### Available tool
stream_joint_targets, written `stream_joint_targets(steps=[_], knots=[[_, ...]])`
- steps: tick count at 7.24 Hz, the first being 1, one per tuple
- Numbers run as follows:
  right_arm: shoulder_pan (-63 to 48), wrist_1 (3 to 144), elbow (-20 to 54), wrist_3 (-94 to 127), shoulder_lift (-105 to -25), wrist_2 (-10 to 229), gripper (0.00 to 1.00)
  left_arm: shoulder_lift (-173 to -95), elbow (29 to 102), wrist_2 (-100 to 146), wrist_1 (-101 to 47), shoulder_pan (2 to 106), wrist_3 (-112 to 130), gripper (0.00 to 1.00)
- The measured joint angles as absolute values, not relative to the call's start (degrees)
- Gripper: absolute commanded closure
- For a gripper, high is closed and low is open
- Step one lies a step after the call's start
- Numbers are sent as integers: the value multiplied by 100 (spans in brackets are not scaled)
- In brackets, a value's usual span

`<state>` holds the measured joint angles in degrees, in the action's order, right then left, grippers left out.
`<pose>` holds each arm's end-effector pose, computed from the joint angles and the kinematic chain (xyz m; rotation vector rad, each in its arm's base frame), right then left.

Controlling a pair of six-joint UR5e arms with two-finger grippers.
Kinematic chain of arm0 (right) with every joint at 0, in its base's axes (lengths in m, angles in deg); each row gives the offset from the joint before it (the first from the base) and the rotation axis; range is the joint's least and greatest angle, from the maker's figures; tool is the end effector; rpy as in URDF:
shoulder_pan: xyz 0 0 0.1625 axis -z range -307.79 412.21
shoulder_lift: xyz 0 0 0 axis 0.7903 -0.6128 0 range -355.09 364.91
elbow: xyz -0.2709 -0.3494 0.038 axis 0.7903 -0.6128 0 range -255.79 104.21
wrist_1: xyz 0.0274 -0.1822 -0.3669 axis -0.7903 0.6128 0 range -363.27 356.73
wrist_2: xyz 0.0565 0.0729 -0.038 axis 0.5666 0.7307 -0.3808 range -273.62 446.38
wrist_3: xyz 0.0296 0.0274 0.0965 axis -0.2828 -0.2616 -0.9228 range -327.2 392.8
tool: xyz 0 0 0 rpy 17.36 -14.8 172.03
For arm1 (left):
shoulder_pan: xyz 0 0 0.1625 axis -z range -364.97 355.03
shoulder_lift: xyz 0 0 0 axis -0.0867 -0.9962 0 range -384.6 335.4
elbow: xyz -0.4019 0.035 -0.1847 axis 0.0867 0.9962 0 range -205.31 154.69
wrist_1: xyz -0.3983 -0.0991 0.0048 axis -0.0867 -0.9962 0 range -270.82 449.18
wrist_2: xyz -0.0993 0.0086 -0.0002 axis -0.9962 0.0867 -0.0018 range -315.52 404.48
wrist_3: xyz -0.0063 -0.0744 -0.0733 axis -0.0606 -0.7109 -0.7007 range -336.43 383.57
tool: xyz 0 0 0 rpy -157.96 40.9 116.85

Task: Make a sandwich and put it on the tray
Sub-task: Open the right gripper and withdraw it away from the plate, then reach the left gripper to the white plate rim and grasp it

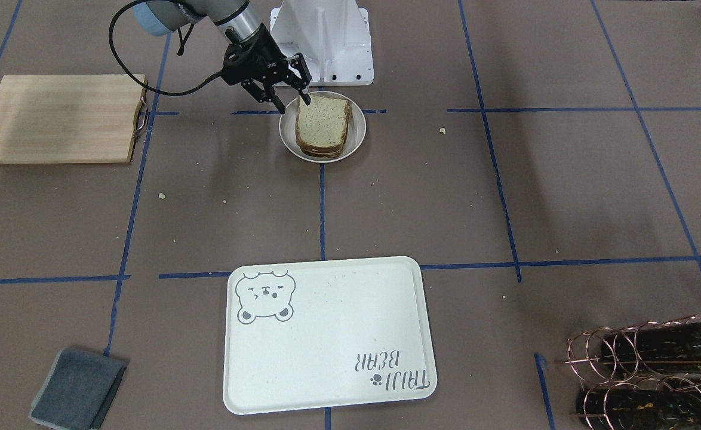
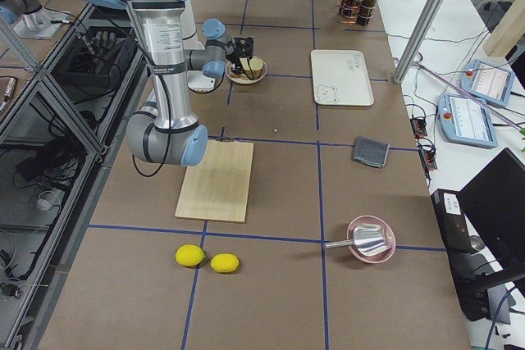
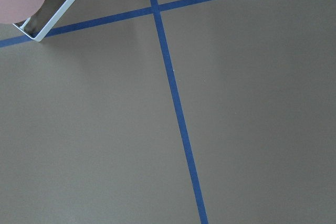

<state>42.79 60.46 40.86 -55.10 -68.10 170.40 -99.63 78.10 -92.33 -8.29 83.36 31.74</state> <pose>-0.5117 -0.2311 0.2609 0.2132 -1.2054 0.1753 -0.0459 -0.3815 0.6627 0.1440 0.8108 0.2041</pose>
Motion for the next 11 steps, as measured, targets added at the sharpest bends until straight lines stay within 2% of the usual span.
stream_joint_targets(steps=[3,6,9,11], knots=[[2674,7703,4523,-4900,-6606,18825,0,-10065,7875,-9194,-1179,8334,3174,0],[490,8937,4437,-2024,-6866,20286,0,-10121,7986,-9124,-1875,8307,3173,0],[-1438,9419,3987,1569,-7890,20987,0,-10555,8000,-9080,-2102,8180,3115,0],[-2263,9403,3764,2885,-8719,21209,0,-10870,8052,-9092,-2226,7983,3102,0]])
